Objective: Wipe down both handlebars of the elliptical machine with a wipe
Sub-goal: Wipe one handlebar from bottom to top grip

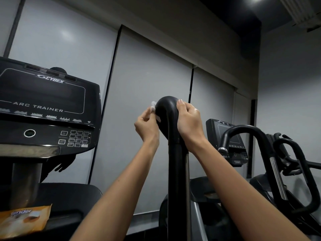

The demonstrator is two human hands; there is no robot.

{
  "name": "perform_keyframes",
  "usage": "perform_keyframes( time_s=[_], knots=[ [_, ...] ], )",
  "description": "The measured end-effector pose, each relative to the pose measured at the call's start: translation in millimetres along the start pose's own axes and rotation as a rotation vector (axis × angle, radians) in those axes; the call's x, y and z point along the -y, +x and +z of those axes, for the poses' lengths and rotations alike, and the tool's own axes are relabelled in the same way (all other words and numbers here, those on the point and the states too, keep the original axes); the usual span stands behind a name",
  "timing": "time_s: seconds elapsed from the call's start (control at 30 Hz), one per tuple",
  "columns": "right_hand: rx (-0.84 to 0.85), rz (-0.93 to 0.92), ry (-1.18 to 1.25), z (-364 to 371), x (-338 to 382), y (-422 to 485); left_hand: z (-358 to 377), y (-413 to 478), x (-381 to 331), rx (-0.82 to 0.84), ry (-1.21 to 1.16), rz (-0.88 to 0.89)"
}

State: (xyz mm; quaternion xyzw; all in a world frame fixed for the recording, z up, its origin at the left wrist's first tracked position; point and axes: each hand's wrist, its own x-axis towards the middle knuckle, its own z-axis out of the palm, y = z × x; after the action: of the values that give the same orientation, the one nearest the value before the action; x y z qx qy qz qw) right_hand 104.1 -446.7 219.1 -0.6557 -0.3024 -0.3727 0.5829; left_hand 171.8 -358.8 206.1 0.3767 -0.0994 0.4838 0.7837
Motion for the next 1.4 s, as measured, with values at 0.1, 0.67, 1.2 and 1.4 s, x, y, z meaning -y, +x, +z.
perform_keyframes(
  time_s=[0.1, 0.67, 1.2, 1.4],
  knots=[
    [0.005, 0.000, -0.007, 0, -1, 0, -2, -4, 25, -0.061, 0.028, -0.118],
    [-0.007, -0.005, 0.026, 0, -4, 1, -13, 46, 36, 0.122, -0.070, -0.699],
    [-0.024, 0.027, 0.040, 2, -7, 5, -14, -4, -57, 0.493, 0.205, 0.209],
    [-0.017, 0.038, 0.053, 2, -6, 6, -39, -46, -61, 0.578, 0.224, 0.397]
  ],
)
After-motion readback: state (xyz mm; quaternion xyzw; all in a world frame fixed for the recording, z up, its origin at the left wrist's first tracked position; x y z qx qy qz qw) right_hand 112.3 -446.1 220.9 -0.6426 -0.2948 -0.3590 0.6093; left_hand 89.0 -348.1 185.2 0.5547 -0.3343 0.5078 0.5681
